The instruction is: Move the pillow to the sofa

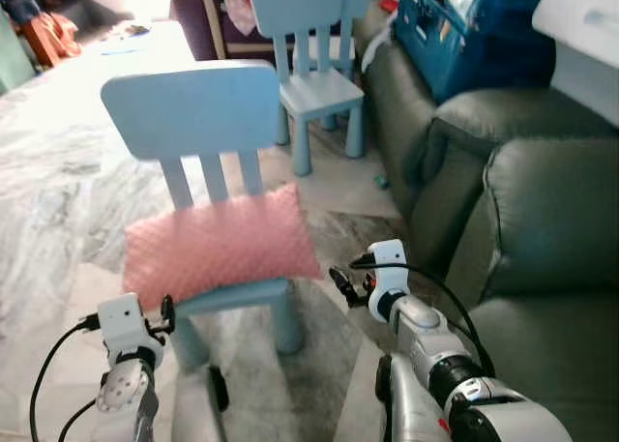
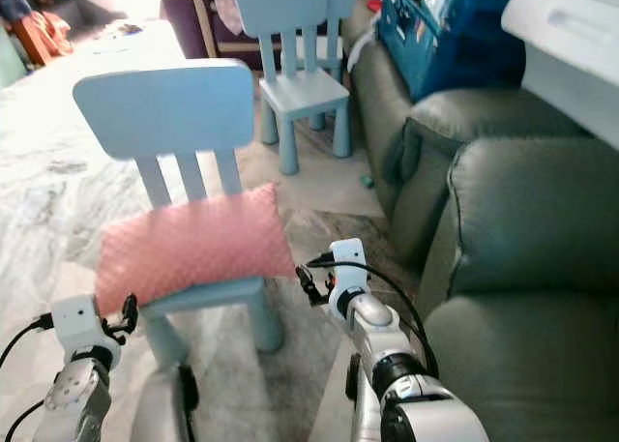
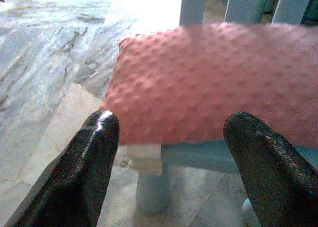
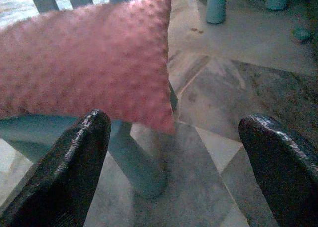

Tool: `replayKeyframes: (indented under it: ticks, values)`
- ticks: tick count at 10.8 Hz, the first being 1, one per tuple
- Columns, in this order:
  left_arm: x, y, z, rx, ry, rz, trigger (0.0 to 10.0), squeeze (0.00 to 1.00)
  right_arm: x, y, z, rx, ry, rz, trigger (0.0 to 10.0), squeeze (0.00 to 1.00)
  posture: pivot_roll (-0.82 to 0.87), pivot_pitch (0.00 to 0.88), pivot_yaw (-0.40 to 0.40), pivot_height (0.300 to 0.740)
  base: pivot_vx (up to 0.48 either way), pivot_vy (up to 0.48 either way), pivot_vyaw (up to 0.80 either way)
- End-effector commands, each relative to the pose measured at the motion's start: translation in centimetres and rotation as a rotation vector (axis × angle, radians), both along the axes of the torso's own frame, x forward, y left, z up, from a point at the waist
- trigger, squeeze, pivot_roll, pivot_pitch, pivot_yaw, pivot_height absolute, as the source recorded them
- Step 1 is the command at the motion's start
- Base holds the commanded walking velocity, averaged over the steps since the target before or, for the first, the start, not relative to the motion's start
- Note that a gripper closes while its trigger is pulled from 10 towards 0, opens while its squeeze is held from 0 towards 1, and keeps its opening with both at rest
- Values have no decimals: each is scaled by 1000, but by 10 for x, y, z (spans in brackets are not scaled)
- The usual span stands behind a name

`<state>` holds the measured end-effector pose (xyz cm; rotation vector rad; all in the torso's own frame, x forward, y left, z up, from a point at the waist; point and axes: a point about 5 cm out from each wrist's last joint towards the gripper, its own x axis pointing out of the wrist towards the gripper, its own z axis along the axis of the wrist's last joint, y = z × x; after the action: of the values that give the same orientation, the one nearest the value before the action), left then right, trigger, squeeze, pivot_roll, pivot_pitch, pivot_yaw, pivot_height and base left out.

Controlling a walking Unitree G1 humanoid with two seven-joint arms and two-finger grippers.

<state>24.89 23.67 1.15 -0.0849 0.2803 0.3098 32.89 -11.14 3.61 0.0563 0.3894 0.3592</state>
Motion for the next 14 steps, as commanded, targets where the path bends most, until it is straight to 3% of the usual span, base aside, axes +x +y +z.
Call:
replayKeyframes:
  ticks: [1,9,14]
  values:
    - [2,0,5,3,-18,-11,10000,0,8,2,12,18,-41,-2,10000,0,-67,0,28,604,0,0,0]
    - [10,-5,34,49,-117,-80,10000,0,16,-1,25,81,-93,-35,10000,0,-85,0,34,740,0,0,0]
    - [10,-14,38,53,-123,-131,10000,0,23,-2,39,120,-140,-57,10000,0,-96,0,41,740,0,0,0]
